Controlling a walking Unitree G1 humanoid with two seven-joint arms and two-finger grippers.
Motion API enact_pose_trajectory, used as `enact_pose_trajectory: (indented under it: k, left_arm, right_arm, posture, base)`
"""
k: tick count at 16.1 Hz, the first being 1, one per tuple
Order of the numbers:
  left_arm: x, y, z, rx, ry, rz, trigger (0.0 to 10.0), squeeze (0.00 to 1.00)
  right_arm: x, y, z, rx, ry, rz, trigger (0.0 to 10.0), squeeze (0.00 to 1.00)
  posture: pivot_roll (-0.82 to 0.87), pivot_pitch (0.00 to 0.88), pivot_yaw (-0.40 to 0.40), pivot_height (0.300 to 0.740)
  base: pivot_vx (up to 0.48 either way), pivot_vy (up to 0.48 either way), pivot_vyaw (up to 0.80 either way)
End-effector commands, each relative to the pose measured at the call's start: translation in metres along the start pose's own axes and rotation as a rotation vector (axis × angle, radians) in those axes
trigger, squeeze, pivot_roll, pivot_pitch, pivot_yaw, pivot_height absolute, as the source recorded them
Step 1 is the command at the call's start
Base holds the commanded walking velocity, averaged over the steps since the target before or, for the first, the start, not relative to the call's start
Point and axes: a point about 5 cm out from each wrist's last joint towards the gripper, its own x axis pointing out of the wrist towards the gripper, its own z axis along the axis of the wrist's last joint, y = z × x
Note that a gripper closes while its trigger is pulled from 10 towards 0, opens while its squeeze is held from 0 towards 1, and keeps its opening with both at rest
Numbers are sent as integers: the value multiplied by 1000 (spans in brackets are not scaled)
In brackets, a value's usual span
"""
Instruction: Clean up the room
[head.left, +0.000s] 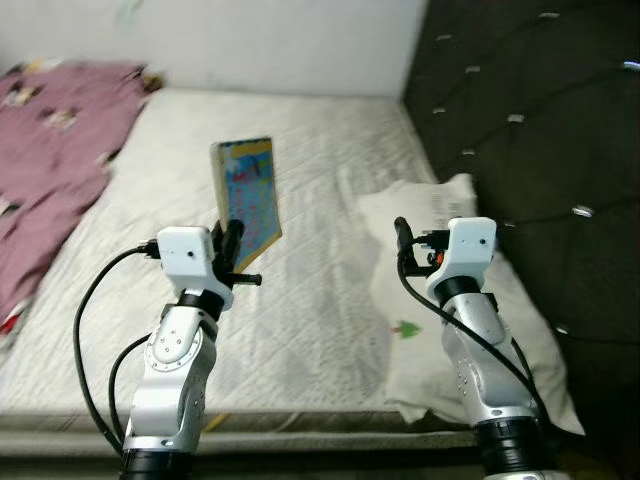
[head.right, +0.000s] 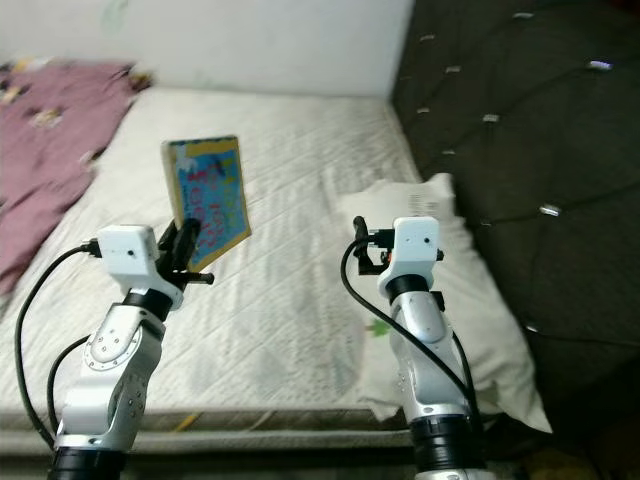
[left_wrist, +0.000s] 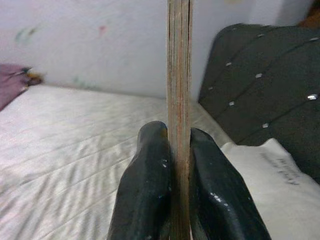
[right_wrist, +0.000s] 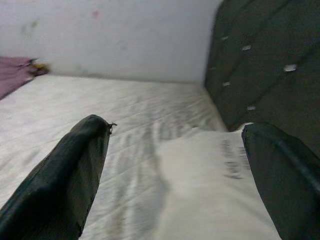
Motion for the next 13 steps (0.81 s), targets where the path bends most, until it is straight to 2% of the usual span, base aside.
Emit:
enact_pose_trajectory:
  k: [1,3,5,7,9,11,13]
  left_arm:
    - [1,-4,8,17,-31,-29,10000,0]
    - [3,-6,9,11,-39,-34,10000,0]
    - [4,-10,9,3,-36,-48,10000,0]
    - [3,-10,8,11,-26,-45,10000,0]
    - [1,-8,7,12,-28,-40,10000,0]
    - [-1,-7,7,11,-26,-33,10000,0]
    - [-1,-8,7,9,-21,-31,10000,0]
  right_arm:
    - [-1,-4,0,2,1,-22,10000,0]
    - [-3,-7,-1,-3,4,-31,10000,0]
    - [-4,-7,-1,-5,5,-36,10000,0]
    - [-3,-6,-2,-3,7,-34,10000,0]
    - [-3,-4,-4,11,20,-27,10000,0]
    - [-2,-1,-4,17,21,-21,10000,0]
    - [-1,-2,-3,14,18,-20,10000,0]
  posture:
    - [-94,17,-32,740]
    - [-99,19,-26,740]
    - [-98,21,-25,740]
    - [-89,25,-29,740]
    - [-89,25,-29,740]
    - [-83,29,-33,740]
    - [-86,31,-33,740]
  base:
    - [0,0,0]
    - [281,0,0]
    - [0,0,0]
    - [0,0,0]
    - [259,0,0]
    - [255,0,-463]
    - [0,0,0]
